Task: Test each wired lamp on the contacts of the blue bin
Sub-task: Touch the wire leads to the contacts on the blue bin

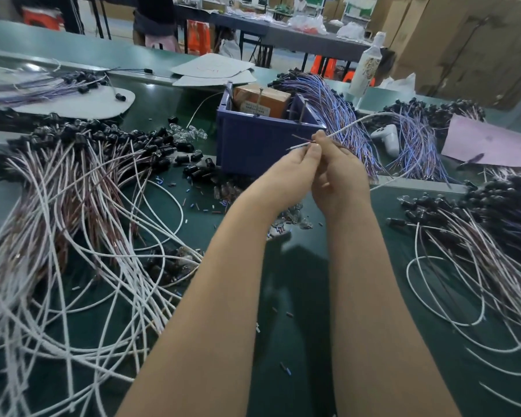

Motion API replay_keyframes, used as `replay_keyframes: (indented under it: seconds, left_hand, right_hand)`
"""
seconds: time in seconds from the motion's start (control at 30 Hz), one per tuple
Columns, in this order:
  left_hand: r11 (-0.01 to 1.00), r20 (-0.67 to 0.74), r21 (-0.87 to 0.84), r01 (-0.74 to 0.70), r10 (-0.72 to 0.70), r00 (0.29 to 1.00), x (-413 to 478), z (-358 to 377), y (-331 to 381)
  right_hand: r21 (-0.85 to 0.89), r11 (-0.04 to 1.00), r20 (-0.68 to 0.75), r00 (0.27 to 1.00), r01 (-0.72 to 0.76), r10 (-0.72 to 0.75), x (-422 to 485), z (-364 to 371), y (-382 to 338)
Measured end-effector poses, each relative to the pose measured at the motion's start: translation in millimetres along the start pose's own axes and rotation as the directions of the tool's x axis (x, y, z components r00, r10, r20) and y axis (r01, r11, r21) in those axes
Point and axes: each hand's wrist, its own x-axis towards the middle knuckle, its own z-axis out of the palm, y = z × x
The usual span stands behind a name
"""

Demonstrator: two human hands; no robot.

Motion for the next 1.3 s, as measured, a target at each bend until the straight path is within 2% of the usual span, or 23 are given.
replay_keyframes:
  seconds: [0.17,0.27,0.33,0.4,0.43,0.47,0.5,0.53,0.57,0.6,0.63,0.73,0.83,0.87,0.9,0.97,1.0,1.13,1.3]
  left_hand:
    - [0.973,-0.274,-0.208,-0.103,0.043,0.961,7,10,-6]
    - [0.897,-0.415,-0.421,-0.134,-0.060,0.908,11,9,-12]
    - [0.821,-0.430,-0.558,-0.124,-0.158,0.889,13,5,-15]
    - [0.786,-0.426,-0.610,-0.100,-0.218,0.878,14,-3,-17]
    - [0.781,-0.430,-0.616,-0.101,-0.226,0.874,15,-7,-19]
    - [0.785,-0.440,-0.609,-0.108,-0.222,0.870,15,-11,-21]
    - [0.804,-0.453,-0.583,-0.115,-0.204,0.868,15,-14,-22]
    - [0.835,-0.465,-0.537,-0.120,-0.174,0.868,14,-17,-23]
    - [0.870,-0.473,-0.477,-0.124,-0.136,0.870,13,-19,-23]
    - [0.902,-0.478,-0.413,-0.129,-0.093,0.873,12,-20,-23]
    - [0.929,-0.479,-0.346,-0.133,-0.053,0.876,11,-20,-23]
    - [0.974,-0.457,-0.187,-0.130,0.031,0.889,10,-24,-21]
    - [0.979,-0.430,-0.152,-0.139,0.061,0.901,7,-26,-18]
    - [0.976,-0.423,-0.160,-0.145,0.065,0.904,7,-27,-18]
    - [0.973,-0.419,-0.173,-0.152,0.067,0.905,6,-27,-17]
    - [0.968,-0.429,-0.196,-0.158,0.060,0.901,5,-27,-17]
    - [0.965,-0.438,-0.211,-0.158,0.051,0.897,6,-27,-18]
    - [0.953,-0.442,-0.259,-0.159,0.029,0.896,5,-27,-19]
    - [0.972,-0.300,-0.223,-0.080,0.009,0.954,6,-24,-20]
  right_hand:
    - [-0.197,0.980,0.021,1.000,0.021,-0.018,-2,3,5]
    - [-0.379,0.924,0.040,0.998,0.056,-0.044,-4,8,13]
    - [-0.618,0.782,0.103,0.995,0.078,-0.018,-7,10,11]
    - [-0.822,0.563,0.201,0.970,0.092,0.135,-14,11,-5]
    - [-0.872,0.470,0.242,0.953,0.133,0.181,-18,12,-15]
    - [-0.889,0.408,0.289,0.946,0.208,0.149,-22,14,-26]
    - [-0.881,0.358,0.341,0.939,0.308,0.031,-26,16,-34]
    - [-0.860,0.300,0.386,0.911,0.413,-0.146,-29,19,-40]
    - [-0.836,0.231,0.417,0.849,0.498,-0.324,-31,21,-44]
    - [-0.819,0.168,0.437,0.786,0.549,-0.437,-33,24,-46]
    - [-0.812,0.120,0.457,0.750,0.571,-0.478,-35,27,-47]
    - [-0.825,0.030,0.508,0.763,0.564,-0.399,-32,27,-47]
    - [-0.887,-0.078,0.461,0.881,0.455,-0.105,-24,20,-38]
    - [-0.907,-0.054,0.417,0.909,0.417,0.014,-22,19,-33]
    - [-0.922,0.018,0.385,0.917,0.386,0.107,-20,18,-27]
    - [-0.925,0.201,0.360,0.913,0.323,0.190,-17,17,-18]
    - [-0.918,0.248,0.359,0.913,0.308,0.194,-16,16,-15]
    - [-0.908,0.264,0.349,0.935,0.324,0.054,-9,14,-7]
    - [-0.877,0.429,0.199,0.977,0.215,-0.082,1,12,1]
